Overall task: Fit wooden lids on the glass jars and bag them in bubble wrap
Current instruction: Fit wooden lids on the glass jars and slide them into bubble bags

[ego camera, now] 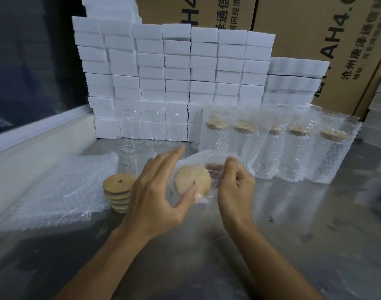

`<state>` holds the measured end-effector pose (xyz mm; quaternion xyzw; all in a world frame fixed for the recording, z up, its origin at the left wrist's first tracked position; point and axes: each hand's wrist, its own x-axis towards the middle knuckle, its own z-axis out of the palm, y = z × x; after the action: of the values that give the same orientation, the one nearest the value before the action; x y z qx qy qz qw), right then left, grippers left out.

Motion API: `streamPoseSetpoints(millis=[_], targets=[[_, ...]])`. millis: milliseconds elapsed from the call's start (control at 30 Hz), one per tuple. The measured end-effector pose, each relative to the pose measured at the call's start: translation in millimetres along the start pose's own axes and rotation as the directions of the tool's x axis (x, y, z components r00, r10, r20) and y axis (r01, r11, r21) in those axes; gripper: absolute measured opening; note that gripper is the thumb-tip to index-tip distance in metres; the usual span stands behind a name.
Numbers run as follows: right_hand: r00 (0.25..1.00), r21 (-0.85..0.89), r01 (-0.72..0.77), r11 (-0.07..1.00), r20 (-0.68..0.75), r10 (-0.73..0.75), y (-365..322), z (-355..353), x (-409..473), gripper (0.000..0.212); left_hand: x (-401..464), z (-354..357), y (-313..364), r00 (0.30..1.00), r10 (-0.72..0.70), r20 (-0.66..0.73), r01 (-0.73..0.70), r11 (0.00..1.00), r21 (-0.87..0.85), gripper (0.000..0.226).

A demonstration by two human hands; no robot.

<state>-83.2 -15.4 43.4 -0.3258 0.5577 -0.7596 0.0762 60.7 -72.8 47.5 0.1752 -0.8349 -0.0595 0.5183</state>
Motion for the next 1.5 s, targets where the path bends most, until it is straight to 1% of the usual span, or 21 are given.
streamPoseSetpoints(millis=[100,167,267,300,367,400,467,500,600,667,733,833,933,1000,1033,1100,1133,1233,1333,1400,1500], targets=[[0.997,0.117,-0.056,0.992,-0.049,0.062,-7,-4,3,0.066,-2,1,-3,0.986,-0.013,0.167,0.014,1.000,-0.003,0.102],[0.985,0.205,-0.167,0.964,-0.013,0.173,-9,-6,4,0.069,-5,3,-2,0.975,-0.048,0.218,0.048,0.999,0.007,0.110],[0.956,0.283,-0.289,0.915,0.038,0.290,-9,-8,8,0.059,-7,7,0,0.967,-0.130,0.219,0.153,0.984,-0.091,0.104],[0.955,0.298,-0.294,0.908,0.039,0.296,-10,-8,8,0.048,-7,7,0,0.968,-0.139,0.209,0.166,0.979,-0.117,0.101],[0.971,0.282,-0.237,0.930,0.085,0.221,-12,-10,10,0.013,-5,6,1,0.973,-0.132,0.190,0.157,0.980,-0.126,0.096],[0.975,0.267,-0.209,0.941,0.126,0.181,-15,-11,10,0.016,-4,5,1,0.974,-0.121,0.189,0.145,0.983,-0.117,0.095],[0.967,0.259,-0.196,0.946,0.212,0.142,-20,-15,13,0.040,-4,4,1,0.973,-0.095,0.209,0.112,0.991,-0.070,0.096],[0.962,0.276,-0.212,0.937,0.227,0.150,-23,-17,15,0.039,-4,4,2,0.972,-0.084,0.219,0.095,0.995,-0.041,0.097],[0.957,0.363,-0.278,0.890,0.186,0.223,-31,-21,20,0.016,-4,5,4,0.973,-0.052,0.225,0.055,0.999,-0.004,0.096],[0.938,0.445,-0.347,0.826,0.184,0.294,-30,-22,22,0.019,-4,5,5,0.975,-0.050,0.217,0.057,0.998,-0.026,0.094],[0.903,0.510,-0.427,0.747,0.199,0.380,-25,-24,25,0.021,-4,6,5,0.976,-0.111,0.188,0.135,0.984,-0.118,0.091],[0.875,0.434,-0.483,0.761,0.217,0.432,-22,-24,25,0.032,-2,5,3,0.945,-0.303,0.119,0.326,0.876,-0.355,0.082],[0.837,0.175,-0.467,0.867,0.404,0.370,-16,-20,18,0.049,3,4,4,0.885,-0.461,0.062,0.412,0.717,-0.562,0.070],[0.743,-0.033,-0.356,0.934,0.597,0.304,-11,-19,10,0.060,5,3,3,0.843,-0.534,0.065,0.432,0.601,-0.673,0.069],[0.674,-0.078,-0.307,0.948,0.686,0.275,-9,-18,6,0.062,6,2,2,0.824,-0.562,0.067,0.432,0.550,-0.715,0.067],[0.565,-0.077,-0.269,0.960,0.795,0.222,-1,-13,-2,0.066,8,0,0,0.785,-0.616,0.063,0.436,0.478,-0.763,0.063],[0.542,-0.064,-0.251,0.966,0.818,0.196,3,-10,-7,0.065,8,-1,-1,0.770,-0.635,0.061,0.438,0.456,-0.775,0.062],[0.585,-0.004,-0.202,0.979,0.802,0.124,8,1,-17,0.059,9,-2,-3,0.732,-0.678,0.066,0.445,0.402,-0.800,0.058],[0.642,0.043,-0.177,0.983,0.762,0.082,12,8,-24,0.062,9,-1,-4,0.709,-0.697,0.109,0.469,0.350,-0.811,0.050],[0.666,0.058,-0.166,0.984,0.742,0.069,12,10,-27,0.066,9,0,-3,0.711,-0.684,0.164,0.500,0.327,-0.802,0.053],[0.707,0.082,-0.090,0.993,0.707,0.006,12,11,-27,0.063,7,3,-1,0.748,-0.625,0.223,0.534,0.367,-0.762,0.052]])
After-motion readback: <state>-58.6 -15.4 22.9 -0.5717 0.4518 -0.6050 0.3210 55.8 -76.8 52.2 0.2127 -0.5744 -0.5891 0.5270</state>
